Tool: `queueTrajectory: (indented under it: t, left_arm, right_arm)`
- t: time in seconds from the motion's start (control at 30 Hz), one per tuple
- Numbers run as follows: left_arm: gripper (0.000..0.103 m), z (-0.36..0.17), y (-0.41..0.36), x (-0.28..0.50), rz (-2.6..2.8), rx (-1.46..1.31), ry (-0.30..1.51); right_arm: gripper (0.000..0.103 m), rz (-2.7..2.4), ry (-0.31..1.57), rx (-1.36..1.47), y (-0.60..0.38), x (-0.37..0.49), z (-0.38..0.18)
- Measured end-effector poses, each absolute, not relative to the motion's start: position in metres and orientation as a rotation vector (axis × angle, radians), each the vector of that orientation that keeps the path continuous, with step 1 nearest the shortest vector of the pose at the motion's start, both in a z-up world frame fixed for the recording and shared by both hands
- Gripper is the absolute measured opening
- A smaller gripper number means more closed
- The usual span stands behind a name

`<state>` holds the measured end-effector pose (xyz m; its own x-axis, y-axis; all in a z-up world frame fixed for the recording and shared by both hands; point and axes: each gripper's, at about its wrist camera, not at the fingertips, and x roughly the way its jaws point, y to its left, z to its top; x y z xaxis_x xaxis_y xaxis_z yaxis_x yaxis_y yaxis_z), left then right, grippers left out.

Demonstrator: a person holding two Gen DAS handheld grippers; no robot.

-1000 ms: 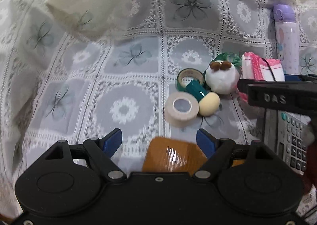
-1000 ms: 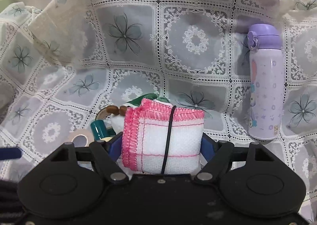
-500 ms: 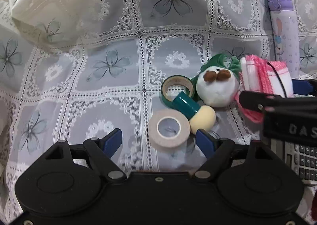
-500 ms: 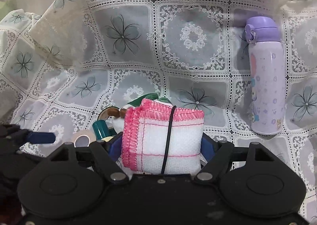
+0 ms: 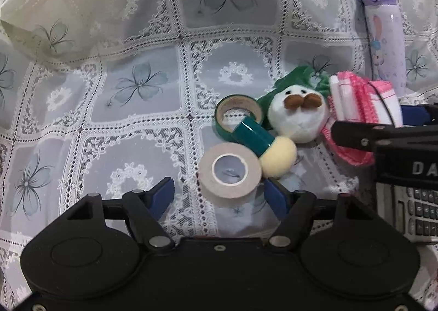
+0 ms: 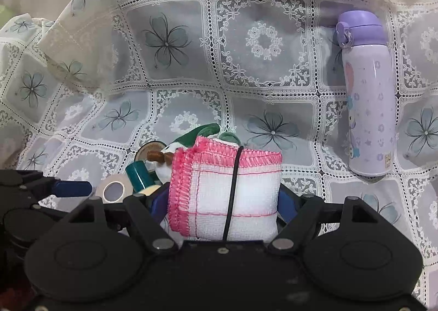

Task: Organize soft objects
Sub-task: 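Grasp the beige tape roll with the left gripper while the right gripper grasps the pink-edged towel, then carry the tape roll and towel to the basket and open both grippers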

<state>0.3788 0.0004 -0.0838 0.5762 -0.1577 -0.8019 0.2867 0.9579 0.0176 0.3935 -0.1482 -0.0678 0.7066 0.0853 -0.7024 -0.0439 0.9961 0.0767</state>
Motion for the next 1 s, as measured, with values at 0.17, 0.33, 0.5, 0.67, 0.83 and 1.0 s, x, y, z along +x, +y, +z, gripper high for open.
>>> queueTrajectory:
  t: [0.17, 0.33, 0.5, 0.67, 0.83, 1.0]
  left_arm:
    - [0.056, -0.083, 0.002, 0.383, -0.266, 0.127, 0.922]
    - [0.048, -0.085, -0.004, 0.389, -0.289, 0.145, 0.922]
    - [0.047, -0.085, 0.003, 0.390, -0.289, 0.097, 0.917]
    - [0.047, -0.076, 0.022, 0.388, -0.218, 0.049, 0.896]
    - [0.047, -0.069, 0.050, 0.386, -0.123, 0.000, 0.900]
    - [0.047, -0.065, 0.082, 0.371, -0.030, -0.034, 0.891]
  right_arm:
    - [0.077, 0.074, 0.783, 0.064, -0.149, 0.393, -0.068]
    - [0.077, 0.071, 0.779, 0.075, -0.149, 0.391, -0.065]
    - [0.077, 0.076, 0.772, 0.085, -0.149, 0.387, -0.060]
    - [0.077, 0.080, 0.774, 0.092, -0.143, 0.384, -0.056]
    - [0.077, 0.105, 0.787, 0.081, -0.124, 0.387, -0.053]
    - [0.077, 0.142, 0.796, 0.053, -0.093, 0.393, -0.053]
